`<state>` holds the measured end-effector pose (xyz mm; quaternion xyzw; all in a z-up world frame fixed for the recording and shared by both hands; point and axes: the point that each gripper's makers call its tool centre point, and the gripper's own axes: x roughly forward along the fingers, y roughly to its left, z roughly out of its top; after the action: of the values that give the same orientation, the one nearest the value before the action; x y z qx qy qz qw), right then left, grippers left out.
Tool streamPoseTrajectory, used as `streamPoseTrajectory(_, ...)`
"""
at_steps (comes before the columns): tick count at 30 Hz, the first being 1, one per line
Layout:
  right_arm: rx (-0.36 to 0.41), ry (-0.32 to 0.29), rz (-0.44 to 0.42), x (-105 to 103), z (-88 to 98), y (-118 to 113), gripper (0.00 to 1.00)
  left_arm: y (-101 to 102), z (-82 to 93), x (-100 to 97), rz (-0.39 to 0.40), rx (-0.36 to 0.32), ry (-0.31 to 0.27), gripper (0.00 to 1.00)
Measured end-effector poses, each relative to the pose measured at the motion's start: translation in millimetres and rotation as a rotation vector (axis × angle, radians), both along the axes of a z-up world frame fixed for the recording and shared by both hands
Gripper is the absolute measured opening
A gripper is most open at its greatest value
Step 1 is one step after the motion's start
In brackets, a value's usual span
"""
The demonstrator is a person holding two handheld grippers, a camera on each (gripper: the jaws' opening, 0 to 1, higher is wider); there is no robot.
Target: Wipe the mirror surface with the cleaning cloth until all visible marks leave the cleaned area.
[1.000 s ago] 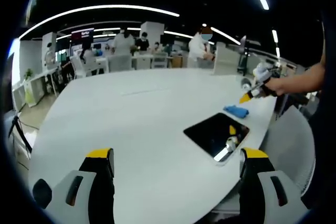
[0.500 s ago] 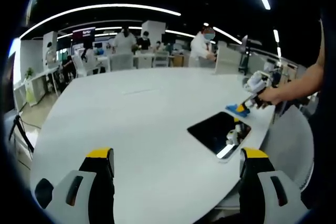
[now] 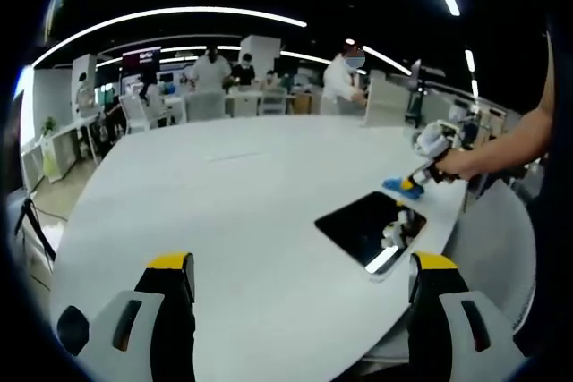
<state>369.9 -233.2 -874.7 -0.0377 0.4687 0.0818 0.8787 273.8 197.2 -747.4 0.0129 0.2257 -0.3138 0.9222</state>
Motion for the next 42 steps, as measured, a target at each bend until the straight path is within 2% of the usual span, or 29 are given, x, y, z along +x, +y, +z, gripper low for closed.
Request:
streamPoseTrajectory(3, 0.040, 0.039, -0.027, 0, -0.8, 1, 0.01, 0, 0.2, 0.6, -0.002, 0.000, -0.003, 1.00)
streamPoseTrajectory(5, 0.117, 0.069, -0.068, -2, 3.9, 5, 0.01, -1, 2.1, 0.5, -0.003, 0.000, -0.005, 1.00)
streamPoseTrajectory(8, 0.158, 0.047, -0.079, 2, 19.4, 10, 0.01, 2, 3.4, 1.3, -0.001, 0.000, -0.008, 1.00)
streamPoseTrajectory(11, 0.192, 0.032, -0.068, 7, 35.3, 25, 0.01, 6, 2.4, 1.4, 0.002, 0.001, -0.006, 1.00)
streamPoseTrajectory(15, 0.229, 0.039, -0.058, 12, 42.2, 45, 0.01, 9, 0.1, 1.6, -0.001, 0.004, 0.001, 1.00)
streamPoseTrajectory(18, 0.246, 0.047, -0.018, 14, 39.2, 64, 0.01, 11, 1.1, 3.6, 0.000, 0.003, 0.001, 1.00)
streamPoseTrajectory(25, 0.222, 0.060, 0.005, 14, 31.7, 81, 0.01, 13, 1.5, 8.7, -0.004, 0.005, 0.000, 1.00)
streamPoseTrajectory(30, 0.219, 0.092, -0.008, 15, 23.4, 88, 0.00, 13, 1.4, 10.6, -0.007, 0.004, 0.001, 1.00)
streamPoseTrajectory(32, 0.190, 0.104, 0.002, 15, 15.3, 90, 0.00, 12, 1.0, 10.6, -0.009, 0.004, 0.002, 1.00)
streamPoseTrajectory(34, 0.160, 0.165, 0.017, 5, -1.4, 93, 0.00, 12, 0.2, 10.3, -0.011, 0.005, 0.005, 1.00)
streamPoseTrajectory(35, 0.158, 0.123, 0.021, 11, 6.1, 93, 0.00, 12, 0.3, 10.3, -0.011, 0.005, 0.005, 1.00)
streamPoseTrajectory(42, 0.147, 0.139, 0.003, 12, 6.3, 90, 0.00, 13, -3.8, 8.0, -0.010, 0.006, 0.008, 1.00)
